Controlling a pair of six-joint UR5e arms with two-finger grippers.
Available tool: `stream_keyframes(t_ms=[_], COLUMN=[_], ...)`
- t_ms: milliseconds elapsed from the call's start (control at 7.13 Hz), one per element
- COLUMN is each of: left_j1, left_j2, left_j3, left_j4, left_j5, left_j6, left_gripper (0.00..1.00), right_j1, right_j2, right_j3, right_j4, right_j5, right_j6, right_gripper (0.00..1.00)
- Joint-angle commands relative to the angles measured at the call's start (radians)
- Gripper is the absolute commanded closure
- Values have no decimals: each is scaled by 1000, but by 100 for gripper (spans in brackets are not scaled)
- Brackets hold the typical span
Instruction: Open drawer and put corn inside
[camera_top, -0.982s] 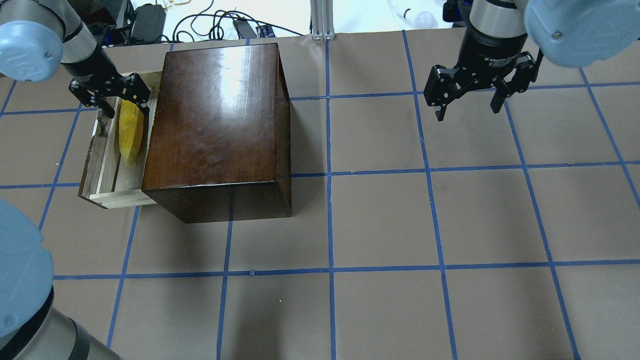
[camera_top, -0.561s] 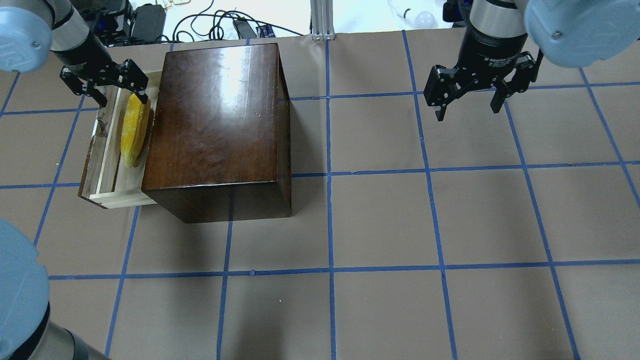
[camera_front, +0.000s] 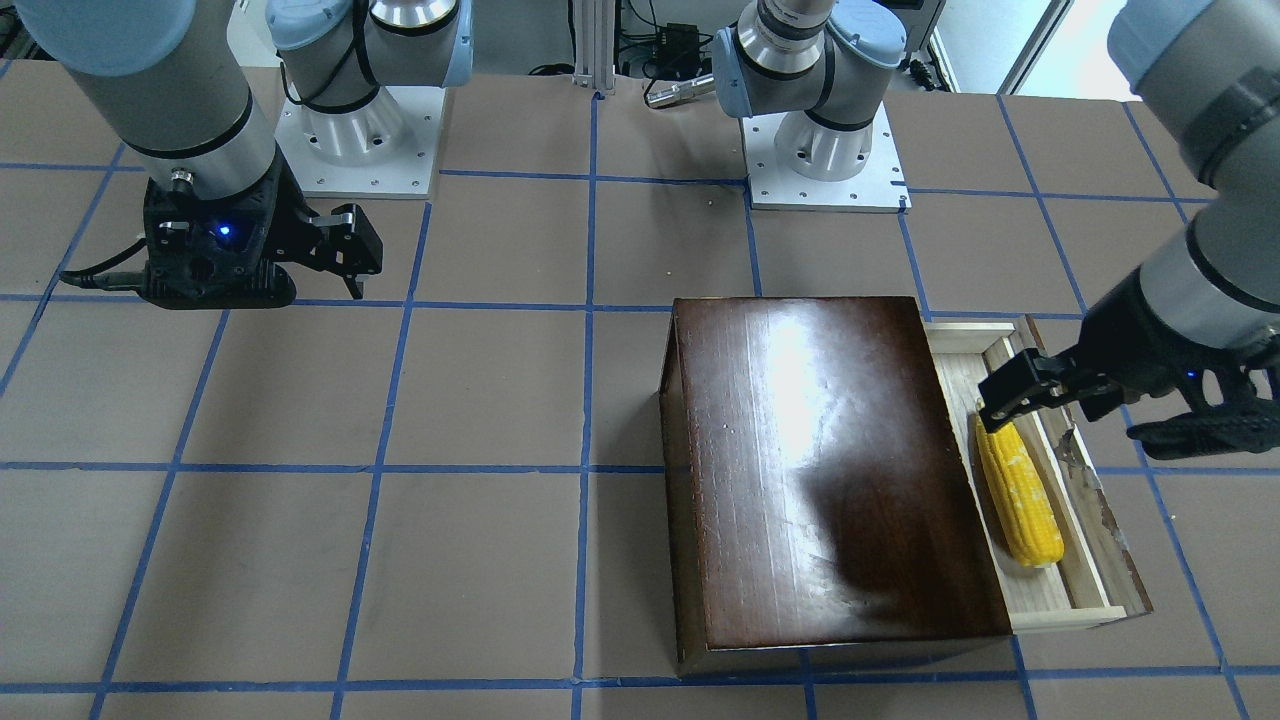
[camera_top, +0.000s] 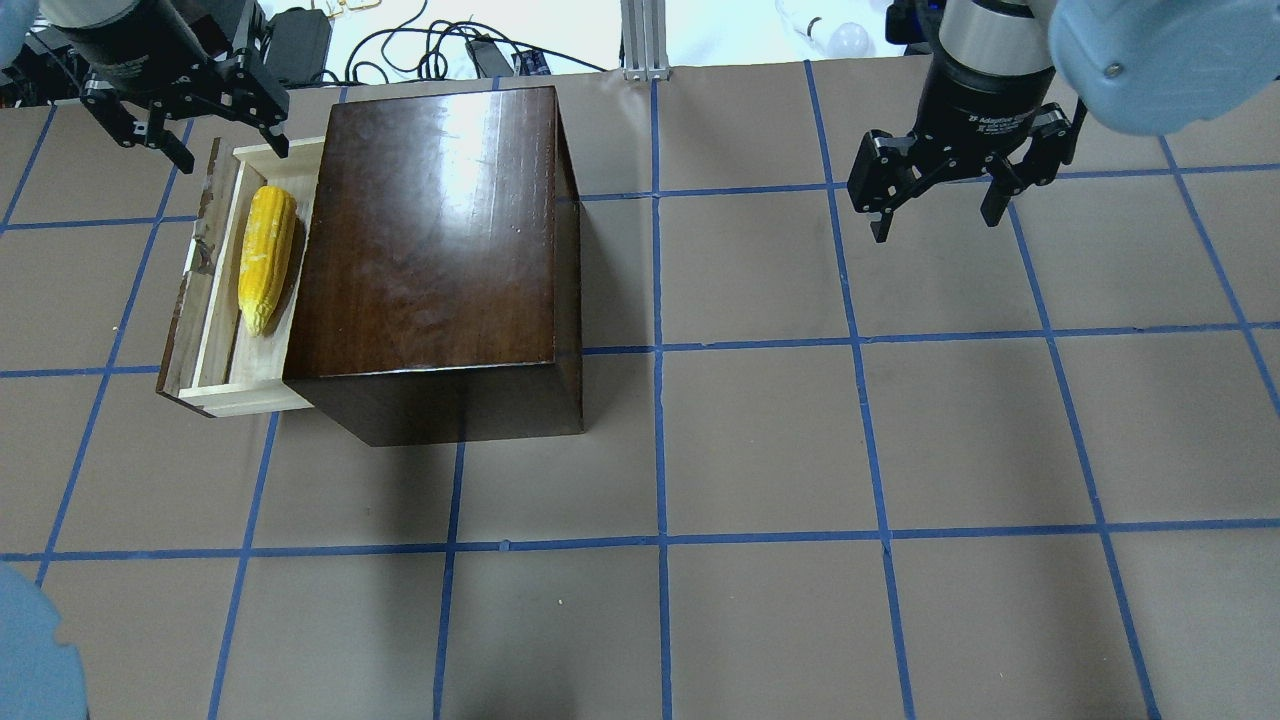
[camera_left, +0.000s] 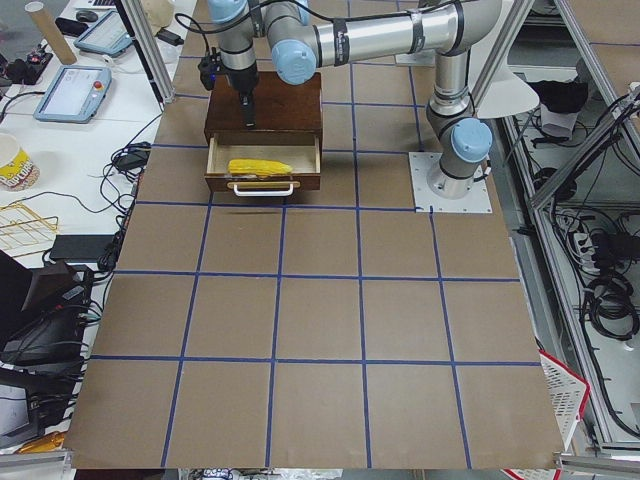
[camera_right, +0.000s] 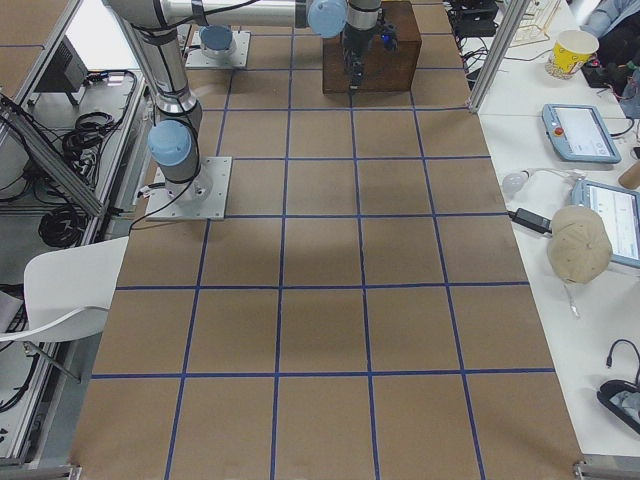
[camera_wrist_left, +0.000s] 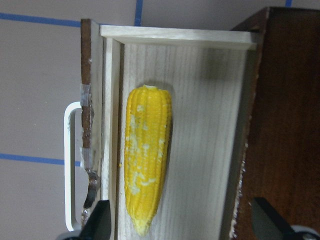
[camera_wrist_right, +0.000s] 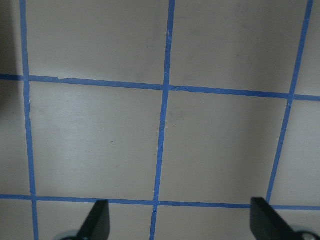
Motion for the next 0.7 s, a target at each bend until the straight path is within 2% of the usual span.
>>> stream_keyframes(t_ms=[0, 561], left_j1=[-85, -126], left_j2=[25, 114], left_j3=[-11, -109], left_j4=[-25, -57], left_j5=[6, 3], left_j6=[-22, -64], left_gripper=[0, 0], right_j1=[0, 0], right_j2=[0, 0], right_j3=[0, 0], right_j4=[0, 0], right_j5=[0, 0], right_j6=[0, 0], right_gripper=[0, 0])
